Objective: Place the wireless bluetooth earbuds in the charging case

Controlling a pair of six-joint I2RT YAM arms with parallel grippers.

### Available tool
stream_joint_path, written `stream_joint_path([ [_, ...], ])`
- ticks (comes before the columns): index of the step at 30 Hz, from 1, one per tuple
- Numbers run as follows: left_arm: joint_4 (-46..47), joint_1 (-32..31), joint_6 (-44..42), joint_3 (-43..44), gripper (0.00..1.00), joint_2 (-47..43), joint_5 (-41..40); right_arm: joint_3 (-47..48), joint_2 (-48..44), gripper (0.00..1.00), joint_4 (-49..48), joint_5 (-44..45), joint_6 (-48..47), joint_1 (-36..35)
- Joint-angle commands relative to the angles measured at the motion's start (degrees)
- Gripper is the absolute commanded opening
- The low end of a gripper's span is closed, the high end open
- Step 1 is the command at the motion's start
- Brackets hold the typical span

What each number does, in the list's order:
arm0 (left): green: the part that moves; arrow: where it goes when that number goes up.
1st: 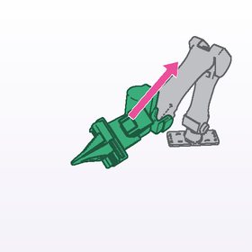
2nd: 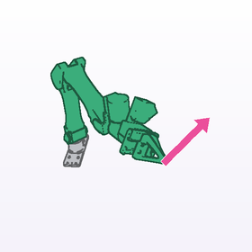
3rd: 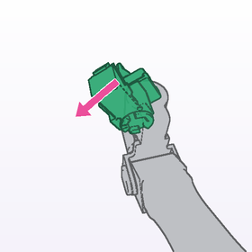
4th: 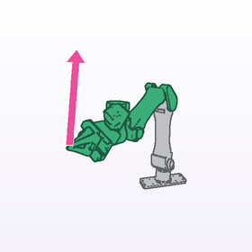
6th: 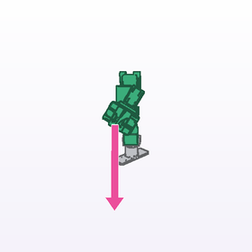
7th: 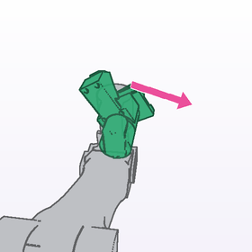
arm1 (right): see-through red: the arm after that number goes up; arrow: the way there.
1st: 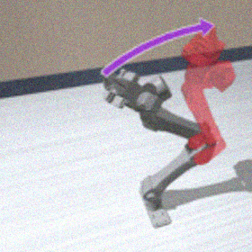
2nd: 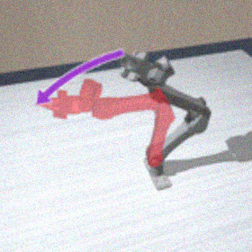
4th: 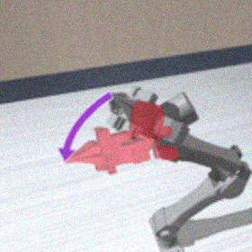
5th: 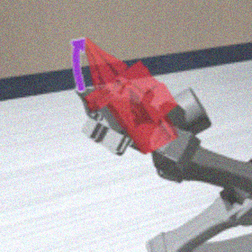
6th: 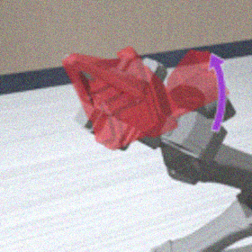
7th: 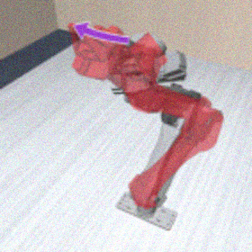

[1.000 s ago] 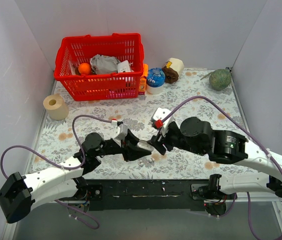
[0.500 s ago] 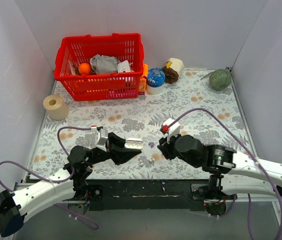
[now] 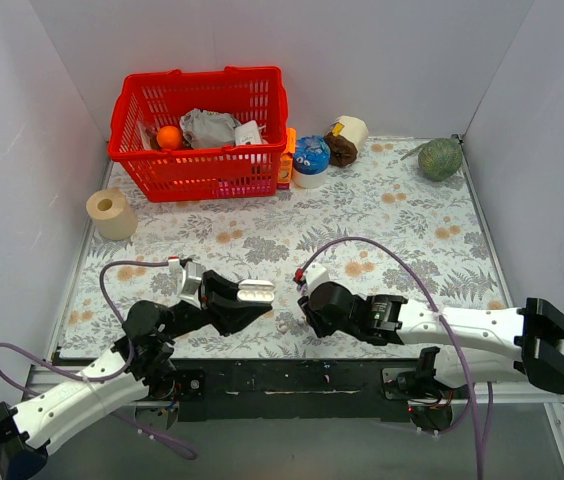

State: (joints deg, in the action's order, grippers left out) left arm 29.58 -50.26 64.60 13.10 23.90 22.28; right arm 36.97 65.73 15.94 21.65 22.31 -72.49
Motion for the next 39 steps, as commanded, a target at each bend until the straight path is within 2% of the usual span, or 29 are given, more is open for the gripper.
stream_joint_path([
  [1,-4.27,0.16,0.18,-0.62,0.00,-2.97,-2.33,-1.64,1.94,0.40,-7.76,-3.88,3.97,4.19],
  [3,-5.32,0.16,-0.17,-0.53,0.00,-3.60,-2.77,-2.34,2.03,0.40,-9.52,-5.55,3.97,5.07],
  [7,-5.68,0.16,-0.44,-0.88,0.00,-4.04,-2.60,-3.83,1.15,0.33,-13.98,-11.69,3.45,4.99],
  [11,-5.15,0.16,-0.09,-1.32,0.00,-4.56,-2.86,-4.63,1.14,0.38,-19.19,-16.89,4.59,3.85],
  [16,-5.94,0.16,-0.35,-1.68,0.00,-6.85,-4.18,-1.82,4.48,0.45,-19.81,-17.43,4.24,2.27],
  [25,-8.22,0.16,-0.35,-1.41,0.00,-11.94,-5.23,1.61,11.25,0.44,-21.83,-19.80,3.36,1.39],
  [39,-10.16,0.16,-0.61,-1.50,0.00,-13.18,-5.41,5.39,17.32,0.45,-22.10,-18.49,2.48,1.30],
])
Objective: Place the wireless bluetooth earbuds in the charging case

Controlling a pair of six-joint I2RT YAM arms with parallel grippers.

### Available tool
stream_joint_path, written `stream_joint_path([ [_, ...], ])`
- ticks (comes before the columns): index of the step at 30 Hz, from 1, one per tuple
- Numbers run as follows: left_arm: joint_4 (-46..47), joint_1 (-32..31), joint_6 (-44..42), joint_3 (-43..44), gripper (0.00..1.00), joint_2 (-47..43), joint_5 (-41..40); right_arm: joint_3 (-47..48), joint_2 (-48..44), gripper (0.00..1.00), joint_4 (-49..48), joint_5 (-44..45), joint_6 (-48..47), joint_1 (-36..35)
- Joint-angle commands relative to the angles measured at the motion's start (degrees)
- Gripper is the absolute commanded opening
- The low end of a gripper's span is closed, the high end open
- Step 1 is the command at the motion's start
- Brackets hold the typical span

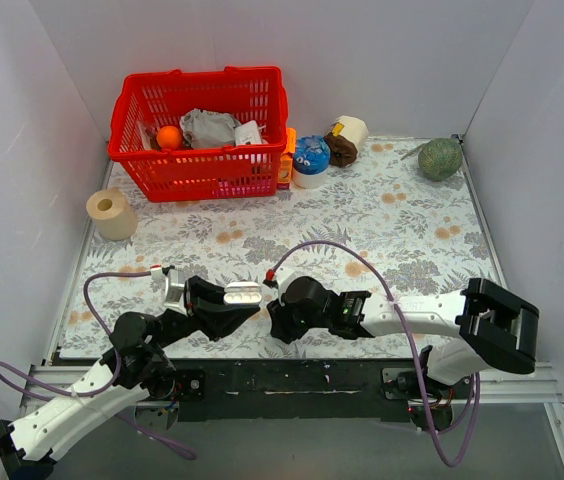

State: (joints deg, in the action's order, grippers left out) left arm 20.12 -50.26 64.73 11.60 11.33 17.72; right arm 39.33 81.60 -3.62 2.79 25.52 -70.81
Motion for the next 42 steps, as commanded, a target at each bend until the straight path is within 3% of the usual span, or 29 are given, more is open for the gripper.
stream_joint_path([
  [1,-0.87,0.16,-0.83,0.18,0.00,-0.61,-0.84,3.21,2.06,0.45,-2.62,0.20,-0.65,-0.39],
  [28,-1.66,0.16,-0.66,-0.26,0.00,-0.43,-0.93,2.24,5.94,0.44,0.28,4.33,0.32,0.05],
  [42,-1.57,0.16,-0.57,-0.35,0.00,-0.17,-1.10,2.06,4.71,0.36,3.53,9.69,2.26,0.05],
])
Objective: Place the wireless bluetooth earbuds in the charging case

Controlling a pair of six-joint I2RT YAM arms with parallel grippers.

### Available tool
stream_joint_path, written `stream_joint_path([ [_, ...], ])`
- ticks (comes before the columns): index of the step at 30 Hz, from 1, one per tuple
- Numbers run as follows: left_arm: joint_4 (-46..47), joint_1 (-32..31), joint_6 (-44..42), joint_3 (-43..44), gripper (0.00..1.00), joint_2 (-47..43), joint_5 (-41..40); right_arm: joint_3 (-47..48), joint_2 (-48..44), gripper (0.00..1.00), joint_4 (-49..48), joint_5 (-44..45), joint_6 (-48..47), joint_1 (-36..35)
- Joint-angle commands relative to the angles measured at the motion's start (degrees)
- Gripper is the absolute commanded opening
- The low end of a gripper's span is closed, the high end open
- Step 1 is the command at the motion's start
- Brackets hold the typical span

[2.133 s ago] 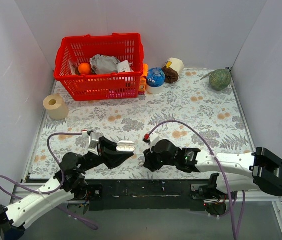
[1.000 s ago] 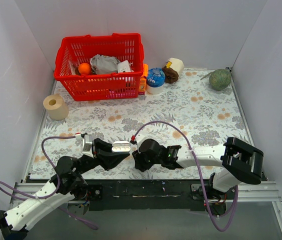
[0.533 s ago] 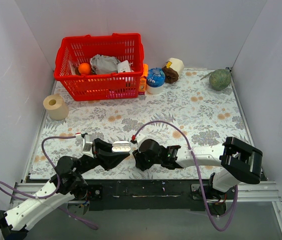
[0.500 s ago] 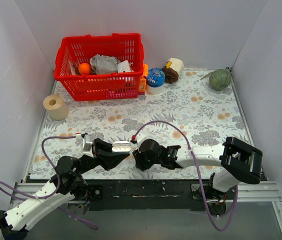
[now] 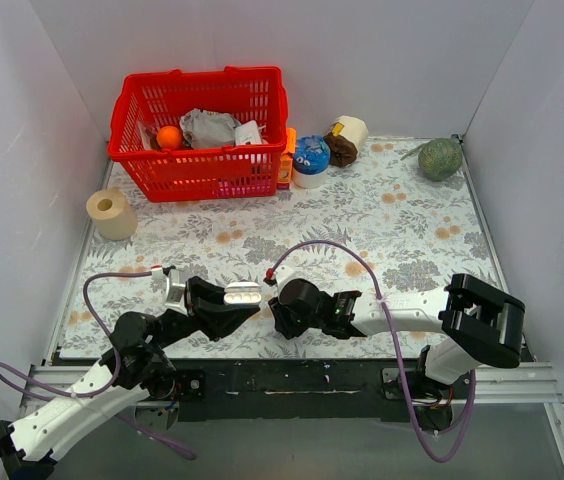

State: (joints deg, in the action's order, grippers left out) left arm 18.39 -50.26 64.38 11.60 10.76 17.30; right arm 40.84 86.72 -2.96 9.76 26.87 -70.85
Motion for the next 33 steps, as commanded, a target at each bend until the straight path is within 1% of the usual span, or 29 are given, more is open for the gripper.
stream_joint_path([
  [1,0.24,0.16,-0.13,-0.35,0.00,0.40,-0.78,0.47,-0.50,0.36,2.87,2.90,1.07,0.10],
  [12,0.06,0.16,-0.22,-0.26,0.00,0.49,-0.69,0.56,-1.29,0.29,6.56,5.71,2.48,0.10],
  [17,0.24,0.16,-0.31,-0.17,0.00,0.75,-0.69,0.12,-1.90,0.26,6.65,6.24,2.83,0.10],
  [19,0.24,0.16,-0.31,-0.17,0.00,0.92,-0.60,0.20,-2.08,0.21,6.83,6.59,2.83,0.10],
  [21,0.24,0.16,-0.31,-0.17,0.00,1.10,-0.51,0.38,-2.25,0.14,7.09,6.94,2.66,0.10],
  [23,0.33,0.25,-0.31,-0.17,0.00,1.10,-0.34,0.91,-2.95,0.09,7.88,7.20,2.57,0.10],
  [24,0.24,0.16,-0.31,-0.17,0.00,1.27,-0.34,1.17,-4.26,0.03,8.06,7.64,2.57,0.10],
  [25,0.33,0.16,-0.31,-0.08,0.00,1.28,-0.34,1.87,-5.41,0.01,8.67,7.90,2.40,0.10],
  [27,0.24,0.16,-0.31,0.09,0.00,1.45,-0.16,3.62,-8.13,0.01,12.35,9.22,1.96,0.10],
  [29,0.24,0.16,-0.31,0.36,0.00,1.54,-0.34,5.99,-14.71,0.01,16.65,9.49,-0.32,0.01],
  [30,0.41,0.16,-0.48,0.45,0.00,1.71,-0.16,6.79,-19.96,0.01,18.24,9.31,-1.20,0.01],
  [31,0.59,0.16,-0.66,0.53,0.00,2.32,-0.34,7.75,-22.71,0.01,19.04,7.92,-3.12,0.01],
  [32,1.03,0.16,-0.83,0.79,0.00,2.68,-0.16,11.16,-25.17,0.01,20.09,6.08,-6.71,-0.08],
  [33,1.55,0.16,-0.83,0.88,0.00,3.38,0.80,13.45,-28.67,0.01,25.32,2.67,-8.83,0.01],
])
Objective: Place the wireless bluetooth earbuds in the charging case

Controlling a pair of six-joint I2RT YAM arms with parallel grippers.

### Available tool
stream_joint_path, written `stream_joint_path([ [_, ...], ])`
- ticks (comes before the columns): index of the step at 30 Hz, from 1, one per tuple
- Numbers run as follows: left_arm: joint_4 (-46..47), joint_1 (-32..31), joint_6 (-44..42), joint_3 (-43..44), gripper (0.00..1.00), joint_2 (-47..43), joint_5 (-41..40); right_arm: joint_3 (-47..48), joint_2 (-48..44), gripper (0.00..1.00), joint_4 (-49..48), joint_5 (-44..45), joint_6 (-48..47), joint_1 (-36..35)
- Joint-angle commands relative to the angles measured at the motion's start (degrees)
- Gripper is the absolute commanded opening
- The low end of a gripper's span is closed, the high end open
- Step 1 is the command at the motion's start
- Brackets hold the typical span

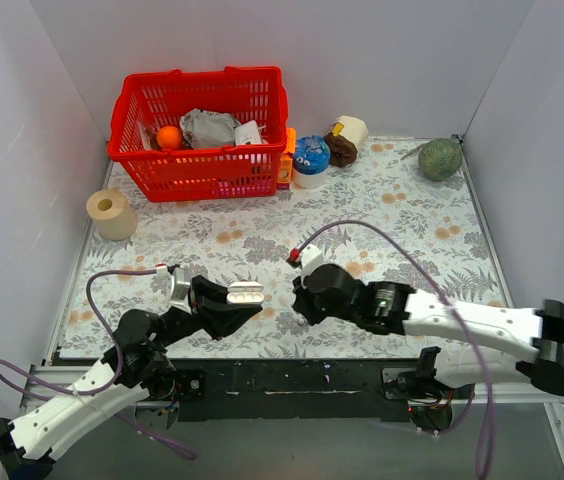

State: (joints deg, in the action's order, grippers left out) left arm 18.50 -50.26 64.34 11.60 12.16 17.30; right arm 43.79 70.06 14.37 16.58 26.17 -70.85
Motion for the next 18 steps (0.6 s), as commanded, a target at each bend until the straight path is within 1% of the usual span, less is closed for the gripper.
stream_joint_path([
  [1,2.06,0.16,-0.96,0.97,0.00,3.21,1.24,13.66,-13.19,0.01,10.65,-6.97,-10.33,0.01],
  [2,3.46,0.25,-0.97,1.15,0.00,4.26,1.94,16.82,-13.98,0.01,14.33,-9.35,-13.66,-0.16],
  [3,4.51,0.16,-0.97,1.15,0.00,5.32,3.78,23.55,-14.60,0.01,20.63,-12.33,-15.09,-0.43],
  [4,5.74,0.16,-0.88,1.15,0.00,6.46,5.27,26.75,-14.52,0.01,24.00,-14.27,-16.49,-0.95],
  [5,8.45,0.16,-0.70,1.32,0.00,9.86,6.85,29.66,-14.34,0.01,26.91,-18.21,-17.98,-1.31],
  [6,10.05,0.16,-0.53,2.02,0.00,11.72,8.70,35.43,-13.64,0.01,29.37,-19.38,-19.91,-1.74],
  [7,13.02,0.16,0.08,2.38,0.00,14.35,13.41,37.40,-13.46,0.01,33.66,-20.52,-21.06,-2.53],
  [9,16.37,0.34,1.05,4.48,0.00,21.91,18.79,40.57,-13.37,0.01,35.72,-22.98,-23.09,-3.06],
  [10,19.52,0.43,1.58,5.18,0.00,24.20,23.35,40.76,-13.55,0.01,35.81,-24.39,-23.62,-3.07],
  [12,21.92,0.60,2.90,6.77,0.00,30.42,26.89,40.15,-13.99,0.01,34.77,-27.37,-24.15,-3.33],
  [13,23.84,0.69,3.07,8.08,0.00,31.77,28.48,38.75,-14.08,0.01,34.32,-27.48,-24.15,-3.33],
  [16,26.23,0.60,3.34,9.49,0.00,34.85,29.37,34.28,-14.86,0.01,29.77,-25.29,-22.49,-3.77],
  [18,24.75,0.60,1.42,11.07,0.00,35.82,30.51,31.90,-15.65,0.01,25.55,-22.23,-21.35,-3.95],
])
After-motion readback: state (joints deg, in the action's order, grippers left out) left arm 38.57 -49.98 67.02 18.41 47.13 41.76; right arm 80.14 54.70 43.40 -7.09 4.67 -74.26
